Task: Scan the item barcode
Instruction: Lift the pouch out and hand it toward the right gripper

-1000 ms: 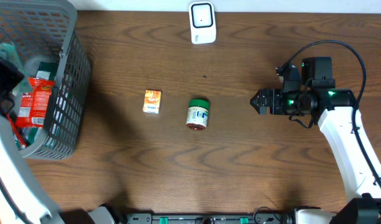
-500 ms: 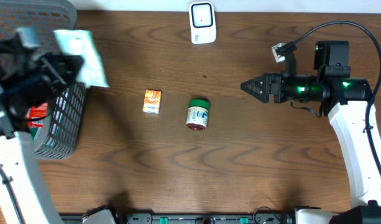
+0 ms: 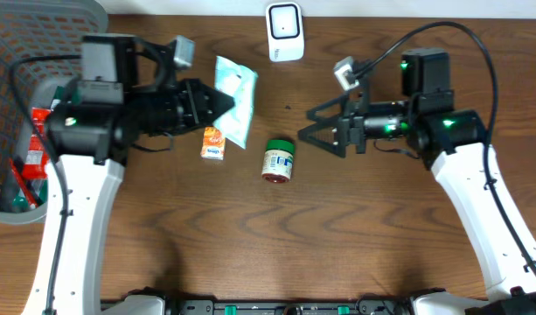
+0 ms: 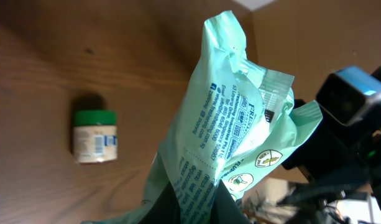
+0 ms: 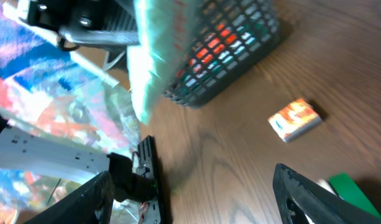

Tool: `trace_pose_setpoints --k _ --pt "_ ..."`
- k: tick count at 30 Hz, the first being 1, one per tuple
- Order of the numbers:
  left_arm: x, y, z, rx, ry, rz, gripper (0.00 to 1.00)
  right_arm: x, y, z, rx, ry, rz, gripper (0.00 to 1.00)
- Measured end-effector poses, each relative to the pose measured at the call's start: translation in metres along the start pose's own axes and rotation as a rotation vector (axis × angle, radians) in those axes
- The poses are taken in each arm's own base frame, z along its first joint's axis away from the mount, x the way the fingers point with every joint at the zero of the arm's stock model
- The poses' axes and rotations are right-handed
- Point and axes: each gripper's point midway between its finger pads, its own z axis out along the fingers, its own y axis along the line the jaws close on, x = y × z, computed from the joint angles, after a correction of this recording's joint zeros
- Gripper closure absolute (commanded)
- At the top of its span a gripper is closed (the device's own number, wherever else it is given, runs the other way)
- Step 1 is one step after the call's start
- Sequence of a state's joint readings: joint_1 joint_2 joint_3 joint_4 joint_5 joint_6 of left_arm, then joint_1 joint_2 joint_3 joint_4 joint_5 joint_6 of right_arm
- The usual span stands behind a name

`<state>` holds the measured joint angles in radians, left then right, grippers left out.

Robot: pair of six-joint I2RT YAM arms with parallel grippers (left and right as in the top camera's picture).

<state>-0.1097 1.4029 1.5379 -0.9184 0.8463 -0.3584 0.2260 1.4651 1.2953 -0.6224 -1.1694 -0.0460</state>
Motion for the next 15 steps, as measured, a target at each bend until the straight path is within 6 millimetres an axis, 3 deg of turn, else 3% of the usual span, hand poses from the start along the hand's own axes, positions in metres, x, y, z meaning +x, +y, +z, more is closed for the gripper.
trace_pose_setpoints --k 8,15 --pt "0.025 -0.013 0.039 0.014 0.132 -0.036 0.93 0.002 0.016 0.022 -0.034 0.031 -0.067 0.31" --pt "0.040 -0.030 0.049 0.037 0.178 -0.016 0.93 -0.003 0.015 0.029 -0.007 0.022 -0.109 0.46"
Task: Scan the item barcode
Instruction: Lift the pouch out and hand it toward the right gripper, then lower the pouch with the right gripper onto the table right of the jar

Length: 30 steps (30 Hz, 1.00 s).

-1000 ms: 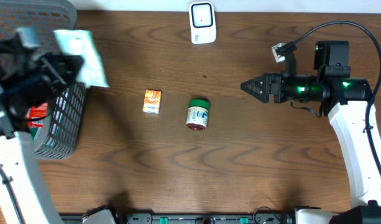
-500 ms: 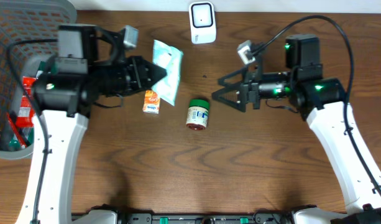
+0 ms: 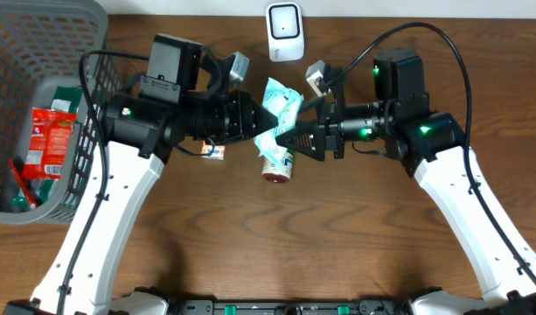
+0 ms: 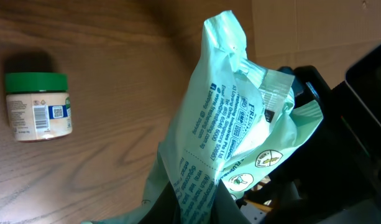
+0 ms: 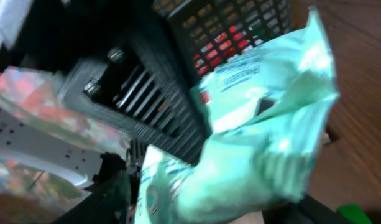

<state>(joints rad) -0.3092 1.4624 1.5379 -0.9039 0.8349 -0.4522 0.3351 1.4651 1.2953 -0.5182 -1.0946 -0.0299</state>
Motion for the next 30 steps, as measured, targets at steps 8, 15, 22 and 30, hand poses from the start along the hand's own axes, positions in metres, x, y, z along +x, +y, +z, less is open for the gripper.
trace_pose_setpoints --k 8,15,22,30 --pt "0.001 -0.004 0.005 -0.008 -0.005 0.027 0.83 0.000 -0.009 -0.001 0.051 0.000 0.037 0.99" --pt "-0.012 -0.011 0.006 0.005 -0.055 0.093 0.42 0.006 -0.020 -0.002 0.116 0.016 0.073 0.99" --pt "-0.035 0.022 0.000 -0.201 -0.182 0.114 0.39 0.031 -0.044 -0.024 0.227 0.067 0.231 0.99" --pt "-0.042 0.070 -0.018 -0.482 -0.249 0.099 0.38 0.078 -0.111 -0.096 0.548 0.132 0.415 0.99"
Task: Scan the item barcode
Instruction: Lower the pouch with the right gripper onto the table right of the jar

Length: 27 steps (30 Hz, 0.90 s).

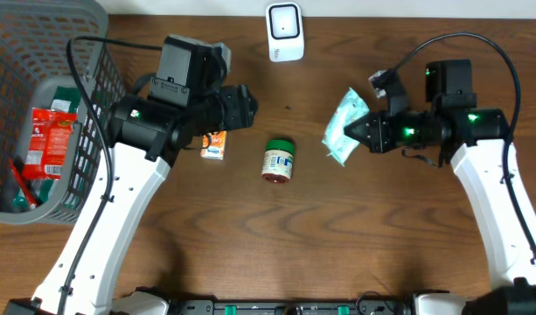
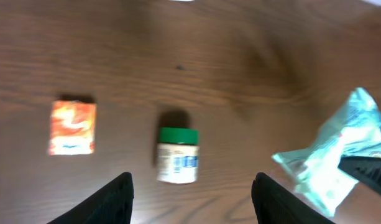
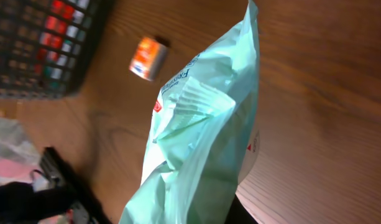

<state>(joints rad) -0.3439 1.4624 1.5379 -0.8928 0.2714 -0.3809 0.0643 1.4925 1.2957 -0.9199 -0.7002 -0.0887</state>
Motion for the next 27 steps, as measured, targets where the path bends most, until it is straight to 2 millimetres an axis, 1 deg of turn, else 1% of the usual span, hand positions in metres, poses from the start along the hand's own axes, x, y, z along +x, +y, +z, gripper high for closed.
trace_pose_setpoints --k 3,4,5,7,8,9,14,15,16,17,18,22,23,24,26,27 --pt "0.006 0.012 0.000 -0.063 0.019 0.009 0.38 0.007 -0.017 0.015 0.011 0.056 0.017 0.99" --pt "0.008 0.016 -0.001 -0.085 0.024 0.021 0.38 0.015 -0.030 0.031 0.010 0.106 0.028 0.99" --pt "0.009 0.018 -0.001 -0.093 0.029 0.027 0.38 0.019 -0.037 0.039 0.008 0.133 0.033 0.99" --pt "0.011 0.021 -0.001 -0.109 0.038 0.047 0.38 0.035 -0.057 0.063 -0.004 0.213 0.039 0.99" --pt "0.011 0.022 -0.001 -0.112 0.037 0.054 0.38 0.038 -0.060 0.068 -0.009 0.229 0.039 0.99" --pt "0.012 0.023 -0.002 -0.117 0.040 0.063 0.38 0.046 -0.068 0.078 -0.021 0.263 0.035 0.99" --pt "0.012 0.024 -0.002 -0.120 0.041 0.083 0.37 0.064 -0.087 0.100 -0.039 0.330 0.017 0.99" --pt "0.012 0.024 -0.002 -0.121 0.041 0.083 0.37 0.067 -0.091 0.102 -0.029 0.341 0.015 0.93" --pt "0.012 0.024 -0.002 -0.120 0.042 0.083 0.37 0.069 -0.095 0.104 -0.012 0.353 0.010 0.76" --pt "0.012 0.024 -0.002 -0.121 0.042 0.083 0.37 0.072 -0.098 0.104 0.000 0.363 0.012 0.67" --pt "0.012 0.024 -0.002 -0.121 0.042 0.084 0.37 0.072 -0.100 0.105 0.006 0.367 0.007 0.63" --pt "0.012 0.024 -0.002 -0.121 0.043 0.084 0.37 0.080 -0.121 0.103 0.119 0.411 0.005 0.52" --pt "0.012 0.024 -0.002 -0.121 0.043 0.084 0.37 0.082 -0.125 0.102 0.149 0.423 0.017 0.51" --pt "0.012 0.024 -0.002 -0.121 0.043 0.084 0.37 0.082 -0.128 0.099 0.175 0.434 0.033 0.46" --pt "0.012 0.024 -0.002 -0.121 0.043 0.084 0.37 0.074 -0.132 0.091 0.228 0.446 0.066 0.41" --pt "0.012 0.024 -0.002 -0.121 0.043 0.085 0.37 0.071 -0.132 0.090 0.235 0.442 0.066 0.40"
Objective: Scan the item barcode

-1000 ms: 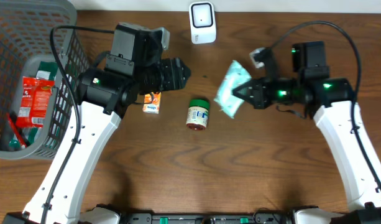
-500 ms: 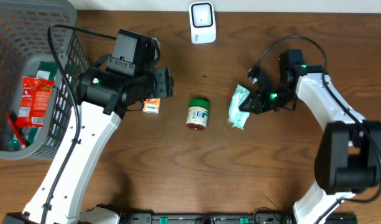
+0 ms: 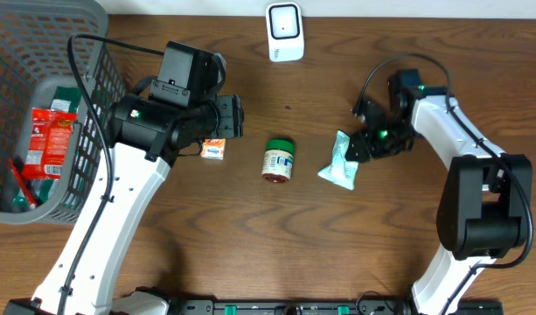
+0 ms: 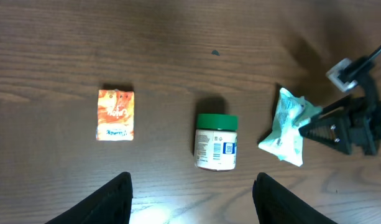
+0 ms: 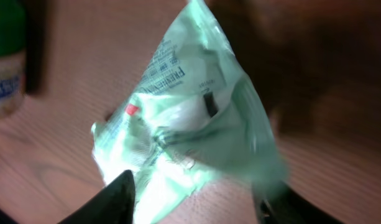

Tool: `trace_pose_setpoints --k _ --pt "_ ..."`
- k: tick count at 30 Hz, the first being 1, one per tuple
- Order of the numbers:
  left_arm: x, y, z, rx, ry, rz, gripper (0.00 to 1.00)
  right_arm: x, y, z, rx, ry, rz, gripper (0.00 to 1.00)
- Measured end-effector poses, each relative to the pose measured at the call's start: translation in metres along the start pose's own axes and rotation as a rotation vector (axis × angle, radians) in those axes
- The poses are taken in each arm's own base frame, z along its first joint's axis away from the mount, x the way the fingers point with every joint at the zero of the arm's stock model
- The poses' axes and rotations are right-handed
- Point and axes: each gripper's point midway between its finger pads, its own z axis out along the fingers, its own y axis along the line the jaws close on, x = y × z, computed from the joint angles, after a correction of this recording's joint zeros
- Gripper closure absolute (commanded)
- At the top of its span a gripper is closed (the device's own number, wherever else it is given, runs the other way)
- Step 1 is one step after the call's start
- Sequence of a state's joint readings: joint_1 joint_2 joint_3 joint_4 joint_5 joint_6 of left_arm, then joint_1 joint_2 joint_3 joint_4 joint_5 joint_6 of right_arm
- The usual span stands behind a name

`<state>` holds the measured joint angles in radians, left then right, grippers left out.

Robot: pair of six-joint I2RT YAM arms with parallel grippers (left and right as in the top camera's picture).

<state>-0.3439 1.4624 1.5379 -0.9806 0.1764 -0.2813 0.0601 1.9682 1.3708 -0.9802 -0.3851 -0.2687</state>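
The mint-green bag [image 3: 340,163] lies flat on the table just right of the green-lidded jar [image 3: 279,159]; its printed side faces up in the right wrist view [image 5: 190,118]. My right gripper [image 3: 360,146] is at the bag's right end, open, with its fingers [image 5: 119,193] spread either side of the bag's edge. My left gripper [image 3: 234,116] hangs open and empty above the orange box [image 4: 115,115]. In the left wrist view the jar [image 4: 216,142] and the bag [image 4: 288,127] lie below it. The white scanner [image 3: 285,31] stands at the back edge.
A grey basket [image 3: 23,114] with red packets stands at the far left. The orange box [image 3: 214,148] lies left of the jar. The right arm's cable [image 3: 381,74] loops above the bag.
The right gripper held the bag in the air at the right; now the bag lies on the table beside the jar and the fingers stand apart. The left gripper stays open.
My left gripper held the bag up while the right one waited open. Then both met over the jar with the bag between them. Then the right gripper held the bag off to the right and the left was empty. Now the bag is on the table.
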Motion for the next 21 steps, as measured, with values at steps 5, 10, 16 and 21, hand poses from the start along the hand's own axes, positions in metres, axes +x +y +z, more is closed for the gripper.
trace_pose_setpoints --k 5,10,16,21 --pt "0.000 0.000 0.000 0.000 0.000 0.002 0.37 -0.020 0.005 -0.031 0.020 -0.029 0.059 0.99" --pt "0.000 0.000 0.000 0.000 0.000 0.001 0.37 -0.015 0.023 -0.032 -0.074 -0.009 0.122 0.99" --pt "0.000 0.000 0.000 0.000 0.001 0.001 0.37 0.005 0.027 0.005 -0.163 0.009 0.160 0.99" --pt "0.000 0.000 0.000 -0.001 0.001 0.001 0.37 0.015 0.017 0.035 -0.155 -0.032 0.165 0.99"
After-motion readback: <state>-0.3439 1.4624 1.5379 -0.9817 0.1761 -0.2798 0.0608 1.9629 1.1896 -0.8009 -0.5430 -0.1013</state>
